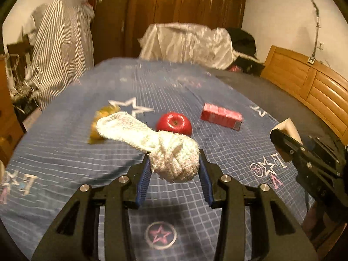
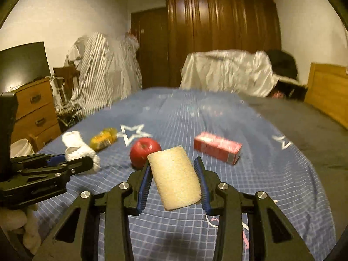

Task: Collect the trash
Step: 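Grasp the white knotted cloth with the left tool, then carry the white cloth and beige sponge over the white bucket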

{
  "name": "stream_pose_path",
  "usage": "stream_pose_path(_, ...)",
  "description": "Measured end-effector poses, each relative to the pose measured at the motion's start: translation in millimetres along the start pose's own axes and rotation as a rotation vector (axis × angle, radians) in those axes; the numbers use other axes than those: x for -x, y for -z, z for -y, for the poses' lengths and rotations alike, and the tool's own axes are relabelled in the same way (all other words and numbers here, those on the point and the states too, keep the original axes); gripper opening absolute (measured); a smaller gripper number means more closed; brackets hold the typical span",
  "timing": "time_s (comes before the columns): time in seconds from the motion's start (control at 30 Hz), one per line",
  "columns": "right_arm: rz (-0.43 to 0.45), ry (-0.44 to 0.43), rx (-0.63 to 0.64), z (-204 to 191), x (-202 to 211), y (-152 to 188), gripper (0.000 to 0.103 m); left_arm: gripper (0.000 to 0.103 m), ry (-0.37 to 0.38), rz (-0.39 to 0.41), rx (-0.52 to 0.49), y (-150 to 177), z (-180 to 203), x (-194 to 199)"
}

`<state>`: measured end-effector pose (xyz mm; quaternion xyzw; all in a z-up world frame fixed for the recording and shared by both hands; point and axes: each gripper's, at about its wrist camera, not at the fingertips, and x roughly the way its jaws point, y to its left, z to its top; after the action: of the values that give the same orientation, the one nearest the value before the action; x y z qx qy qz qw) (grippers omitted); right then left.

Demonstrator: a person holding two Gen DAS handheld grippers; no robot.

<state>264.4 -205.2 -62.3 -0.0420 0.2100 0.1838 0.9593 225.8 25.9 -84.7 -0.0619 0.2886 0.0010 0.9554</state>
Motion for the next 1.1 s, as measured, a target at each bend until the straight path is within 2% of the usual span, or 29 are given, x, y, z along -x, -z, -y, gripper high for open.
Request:
stream_pose_path(0.23, 0.104, 0.059, -0.005, -30, 66, -7, 0.04, 0.039, -0.011, 0.127, -0.02, 0, 1, 57)
stream_pose_path(0.43, 0.131, 0.078, -0.006, -47, 99, -8, 0.04, 0.039, -0.007, 0.173, -0.021, 0, 4, 80)
stream_pose_path(0.83, 0.127, 0.056, 0.011, -62, 115, -25, 0.04, 0.039, -0.022, 0.201, -0.003, -3, -6, 97)
stream_pose_path(1.1, 0.123, -0.034, 0.052, -109, 94, -60, 0.04, 0.039, -0.108, 0.208, 0.032, -11, -45, 113)
